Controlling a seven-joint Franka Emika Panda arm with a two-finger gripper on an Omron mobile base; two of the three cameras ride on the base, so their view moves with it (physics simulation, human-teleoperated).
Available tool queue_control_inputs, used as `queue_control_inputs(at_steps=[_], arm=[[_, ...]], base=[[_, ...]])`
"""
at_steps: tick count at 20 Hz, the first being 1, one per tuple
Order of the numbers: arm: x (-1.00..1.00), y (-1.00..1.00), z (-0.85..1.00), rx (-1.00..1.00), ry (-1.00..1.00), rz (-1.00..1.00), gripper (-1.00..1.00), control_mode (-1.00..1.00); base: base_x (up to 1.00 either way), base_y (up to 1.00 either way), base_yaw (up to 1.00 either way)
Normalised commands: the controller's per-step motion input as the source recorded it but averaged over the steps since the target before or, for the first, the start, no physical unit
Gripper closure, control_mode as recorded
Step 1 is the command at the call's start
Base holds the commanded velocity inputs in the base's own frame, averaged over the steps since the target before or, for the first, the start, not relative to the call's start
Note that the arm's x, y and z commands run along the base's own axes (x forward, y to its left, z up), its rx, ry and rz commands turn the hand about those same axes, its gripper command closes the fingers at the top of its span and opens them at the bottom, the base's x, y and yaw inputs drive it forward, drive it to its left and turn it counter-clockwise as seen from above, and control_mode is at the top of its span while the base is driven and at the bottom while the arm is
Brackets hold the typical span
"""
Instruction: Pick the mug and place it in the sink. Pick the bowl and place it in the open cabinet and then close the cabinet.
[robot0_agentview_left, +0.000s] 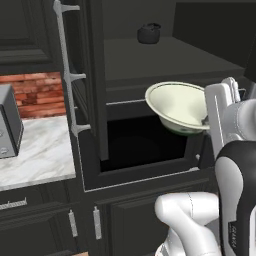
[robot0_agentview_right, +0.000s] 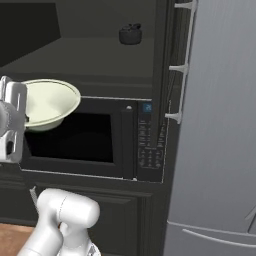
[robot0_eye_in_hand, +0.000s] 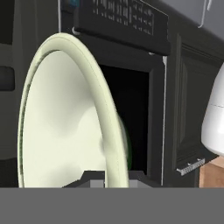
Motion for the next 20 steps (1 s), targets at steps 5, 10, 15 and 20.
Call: queue_control_inputs(at_steps=[5,10,15,20], arm=[[-0.14,0.0,0.29,0.0,0.0,-0.02,1.0,-1.0],[0.0,0.0,0.31,-0.01,0.0,-0.01,1.0,-1.0],[0.01,0.0,0.21,-0.02,-0.02,0.0,1.0,-1.0],[0.18,0.0,0.22,0.0,-0.02,0.0,1.0,-1.0]], base=[[0.0,0.0,0.0],[0.0,0.0,0.0],[0.0,0.0,0.0],[0.0,0.0,0.0]])
